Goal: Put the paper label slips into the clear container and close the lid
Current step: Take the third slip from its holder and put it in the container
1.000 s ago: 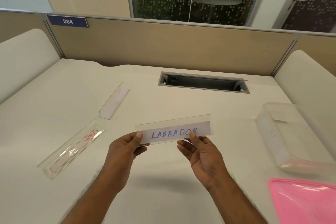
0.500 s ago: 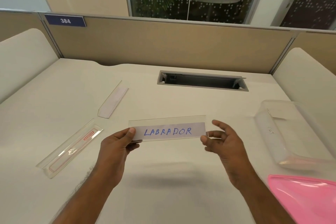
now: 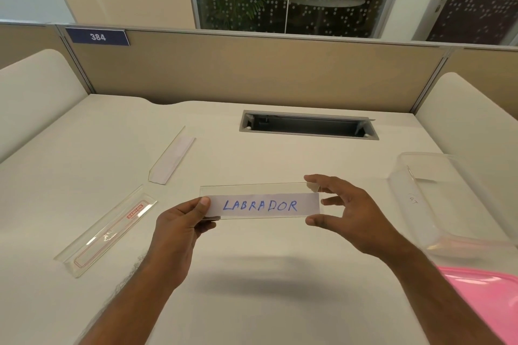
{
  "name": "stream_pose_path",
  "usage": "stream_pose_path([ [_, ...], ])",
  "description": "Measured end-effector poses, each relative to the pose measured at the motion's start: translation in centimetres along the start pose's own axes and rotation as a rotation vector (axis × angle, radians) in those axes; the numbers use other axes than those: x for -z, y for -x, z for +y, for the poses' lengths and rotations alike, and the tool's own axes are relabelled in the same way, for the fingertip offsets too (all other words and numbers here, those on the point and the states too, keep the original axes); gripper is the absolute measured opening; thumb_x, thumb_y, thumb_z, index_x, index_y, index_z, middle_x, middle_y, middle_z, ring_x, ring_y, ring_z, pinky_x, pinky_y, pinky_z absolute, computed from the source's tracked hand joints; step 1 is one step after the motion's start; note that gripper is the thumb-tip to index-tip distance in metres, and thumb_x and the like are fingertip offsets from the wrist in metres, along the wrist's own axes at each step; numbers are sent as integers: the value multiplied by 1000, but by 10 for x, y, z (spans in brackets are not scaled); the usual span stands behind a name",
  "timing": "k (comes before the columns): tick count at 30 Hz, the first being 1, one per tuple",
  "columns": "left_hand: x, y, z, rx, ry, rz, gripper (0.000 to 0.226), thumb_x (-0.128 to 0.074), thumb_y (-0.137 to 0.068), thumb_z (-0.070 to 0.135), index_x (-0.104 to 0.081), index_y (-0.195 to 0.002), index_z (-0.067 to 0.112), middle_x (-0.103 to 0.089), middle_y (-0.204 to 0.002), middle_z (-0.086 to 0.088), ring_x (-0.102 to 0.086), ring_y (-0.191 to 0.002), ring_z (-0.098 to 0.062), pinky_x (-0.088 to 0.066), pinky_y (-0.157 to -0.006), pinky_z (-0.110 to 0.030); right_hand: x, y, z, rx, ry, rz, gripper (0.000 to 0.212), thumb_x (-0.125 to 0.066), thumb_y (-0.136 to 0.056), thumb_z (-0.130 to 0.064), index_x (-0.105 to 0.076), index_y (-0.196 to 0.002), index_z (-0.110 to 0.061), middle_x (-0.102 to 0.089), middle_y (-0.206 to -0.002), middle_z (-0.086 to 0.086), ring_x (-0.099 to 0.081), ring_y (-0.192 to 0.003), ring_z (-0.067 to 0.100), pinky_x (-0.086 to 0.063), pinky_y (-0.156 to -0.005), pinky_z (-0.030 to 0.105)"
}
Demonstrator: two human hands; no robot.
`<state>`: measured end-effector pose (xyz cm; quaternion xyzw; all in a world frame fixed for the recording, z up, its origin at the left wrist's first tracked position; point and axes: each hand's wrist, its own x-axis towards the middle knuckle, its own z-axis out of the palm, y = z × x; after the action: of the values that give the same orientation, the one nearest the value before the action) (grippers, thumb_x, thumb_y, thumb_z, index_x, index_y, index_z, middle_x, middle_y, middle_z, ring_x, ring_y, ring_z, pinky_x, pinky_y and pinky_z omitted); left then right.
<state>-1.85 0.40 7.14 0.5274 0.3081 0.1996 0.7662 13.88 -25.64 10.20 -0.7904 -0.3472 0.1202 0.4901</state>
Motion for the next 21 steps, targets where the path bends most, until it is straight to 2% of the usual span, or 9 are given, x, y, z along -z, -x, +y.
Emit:
stream_pose_path([
  [5,0,-1,-1,1,0,-9,19,-63,-90,20,-75,-97,8,-78,-93,-14,-72,-75,-17,-53,-77,-33,2,0,3,15,-44,-8,67,-88,-66,-25,-61,-127,-37,-66,-118,-18,-57,-116,6,-51,-89,18],
  [9,0,-3,-4,-5,-17,-41,19,-63,-90,21,-78,-94,10,-77,-94,-15,-71,-77,-18,-53,-79,-34,4,0,4,14,-16,-24,67,-85,-64,-35,-60,-125,-42,-65,-111,-26,-58,-111,1,-50,-87,14],
  [14,-5,-5,-10,-28,-58,-73,20,-61,-93,20,-79,-92,13,-77,-97,-16,-71,-82,-20,-53,-80,-35,8,2,14,21,10,-22,65,-88,-69,-19,-61,-126,-35,-65,-111,-18,-58,-112,6,-52,-90,23],
  [21,-13,-13,-17,-27,-138,-112,21,-59,-96,22,-77,-101,12,-77,-99,-14,-71,-87,-21,-54,-87,-39,17,6,21,63,32,25,64,-90,-65,-17,-64,-121,-34,-67,-109,-17,-60,-109,10,-53,-90,24],
])
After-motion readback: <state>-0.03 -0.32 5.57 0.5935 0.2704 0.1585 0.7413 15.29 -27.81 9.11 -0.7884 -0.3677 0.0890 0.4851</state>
